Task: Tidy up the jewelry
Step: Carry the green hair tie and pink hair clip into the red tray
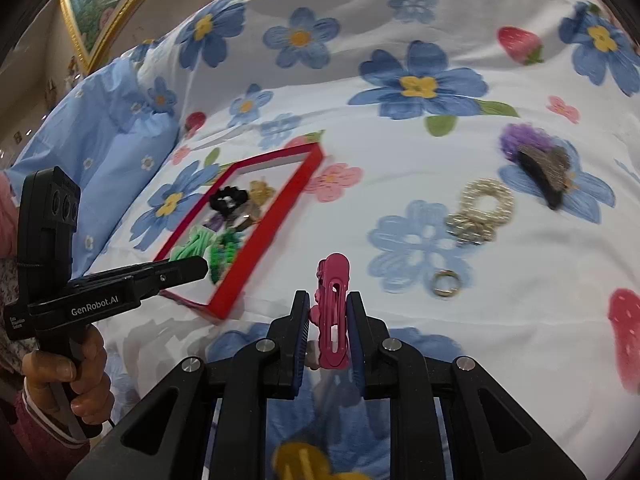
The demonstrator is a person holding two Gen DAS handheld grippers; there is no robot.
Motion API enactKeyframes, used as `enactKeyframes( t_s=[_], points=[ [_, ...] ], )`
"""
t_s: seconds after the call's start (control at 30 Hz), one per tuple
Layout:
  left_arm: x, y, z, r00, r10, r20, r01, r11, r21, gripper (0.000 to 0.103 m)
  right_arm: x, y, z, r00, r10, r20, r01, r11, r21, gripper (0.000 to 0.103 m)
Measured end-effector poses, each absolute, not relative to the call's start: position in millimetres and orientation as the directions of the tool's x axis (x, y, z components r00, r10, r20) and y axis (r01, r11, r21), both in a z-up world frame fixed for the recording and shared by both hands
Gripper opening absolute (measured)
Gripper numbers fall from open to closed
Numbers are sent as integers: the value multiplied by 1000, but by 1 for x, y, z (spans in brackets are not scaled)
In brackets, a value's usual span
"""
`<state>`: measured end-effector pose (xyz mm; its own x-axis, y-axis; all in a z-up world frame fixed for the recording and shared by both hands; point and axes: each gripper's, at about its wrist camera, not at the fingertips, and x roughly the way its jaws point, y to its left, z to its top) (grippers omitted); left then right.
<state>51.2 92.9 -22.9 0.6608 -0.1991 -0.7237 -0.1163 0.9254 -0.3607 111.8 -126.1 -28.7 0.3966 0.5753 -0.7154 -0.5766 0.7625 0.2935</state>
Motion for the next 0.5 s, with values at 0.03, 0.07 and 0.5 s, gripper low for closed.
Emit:
enactKeyframes(
  t_s=[0.03, 0.07, 0.5],
  points=[
    [48, 97, -23, 663, -194, -723, -124, 924, -361, 14, 110, -121, -28, 390, 580, -715, -585, 756, 294, 18],
    [46, 101, -23, 665, -189, -723, -132, 923, -362, 14, 109, -118, -28, 386, 584, -715, -591, 751, 295, 18],
    [12, 154, -24, 688, -125, -715, -237, 892, -385, 14, 97, -64, -26, 315, 626, -713, -666, 681, 304, 19]
  ],
)
